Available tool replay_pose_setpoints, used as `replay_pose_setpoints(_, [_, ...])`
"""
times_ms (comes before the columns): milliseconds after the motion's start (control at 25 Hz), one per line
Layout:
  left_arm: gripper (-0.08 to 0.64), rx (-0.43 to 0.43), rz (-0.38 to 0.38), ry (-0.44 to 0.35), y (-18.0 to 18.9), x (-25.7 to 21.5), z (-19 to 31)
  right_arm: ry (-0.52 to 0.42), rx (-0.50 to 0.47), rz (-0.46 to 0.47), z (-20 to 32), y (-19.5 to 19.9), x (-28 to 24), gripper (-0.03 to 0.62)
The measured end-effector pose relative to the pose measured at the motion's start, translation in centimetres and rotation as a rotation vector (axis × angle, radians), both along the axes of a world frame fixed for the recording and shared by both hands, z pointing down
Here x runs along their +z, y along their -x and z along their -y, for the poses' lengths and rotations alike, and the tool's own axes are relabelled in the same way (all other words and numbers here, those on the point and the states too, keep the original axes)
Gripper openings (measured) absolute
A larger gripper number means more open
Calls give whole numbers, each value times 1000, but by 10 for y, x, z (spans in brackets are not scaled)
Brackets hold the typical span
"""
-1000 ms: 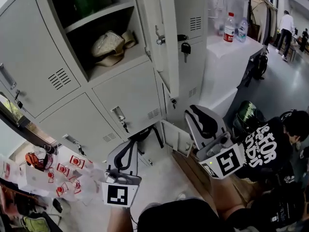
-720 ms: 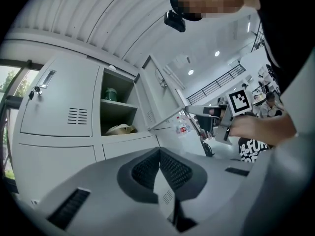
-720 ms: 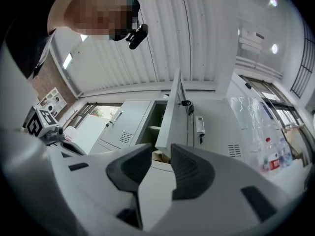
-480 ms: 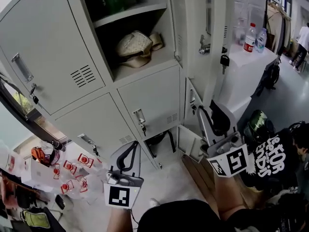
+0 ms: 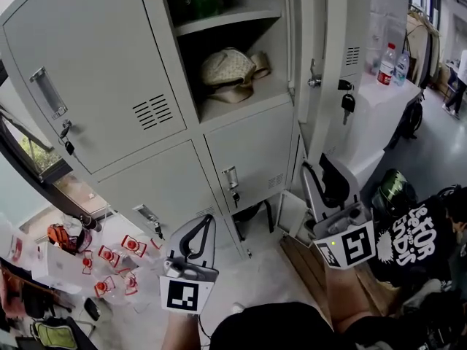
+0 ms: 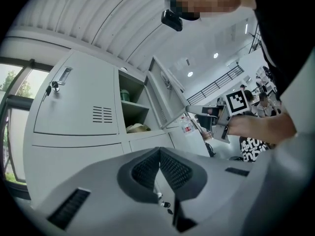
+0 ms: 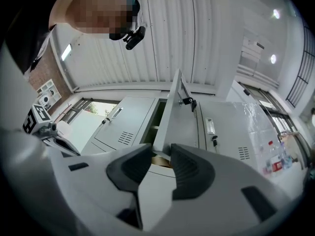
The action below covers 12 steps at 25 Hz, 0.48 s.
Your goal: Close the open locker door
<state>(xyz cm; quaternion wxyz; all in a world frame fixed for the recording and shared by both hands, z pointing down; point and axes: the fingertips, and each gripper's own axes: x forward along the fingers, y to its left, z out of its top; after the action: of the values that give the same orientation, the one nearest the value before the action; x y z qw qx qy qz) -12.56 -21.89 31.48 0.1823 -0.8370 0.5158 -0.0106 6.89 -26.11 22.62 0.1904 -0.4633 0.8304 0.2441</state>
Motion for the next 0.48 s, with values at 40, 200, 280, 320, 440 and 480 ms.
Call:
replay_pose_setpoints(40, [23, -3, -3, 1, 7, 0, 0, 0, 4, -4, 1, 5, -1, 115])
replay_pose_setpoints(200, [23, -16, -17, -3, 37, -1, -2, 1, 26, -16, 3, 26, -1, 121])
replay_pose_setpoints(280, [23, -16, -24, -8, 51, -1, -4, 1, 30, -24, 4, 38, -1, 121])
replay_pose_setpoints(320, [22, -15, -27, -7, 58, -1, -5, -1, 32, -29, 4, 44, -1, 121])
replay_pose_setpoints(440, [23, -14, -26, -7, 79, 1, -8, -12, 45, -42, 6, 62, -4, 121])
replay_pose_setpoints(480, [23, -17, -19, -9, 87, 1, -8, -13, 50, -45, 7, 67, -4, 121])
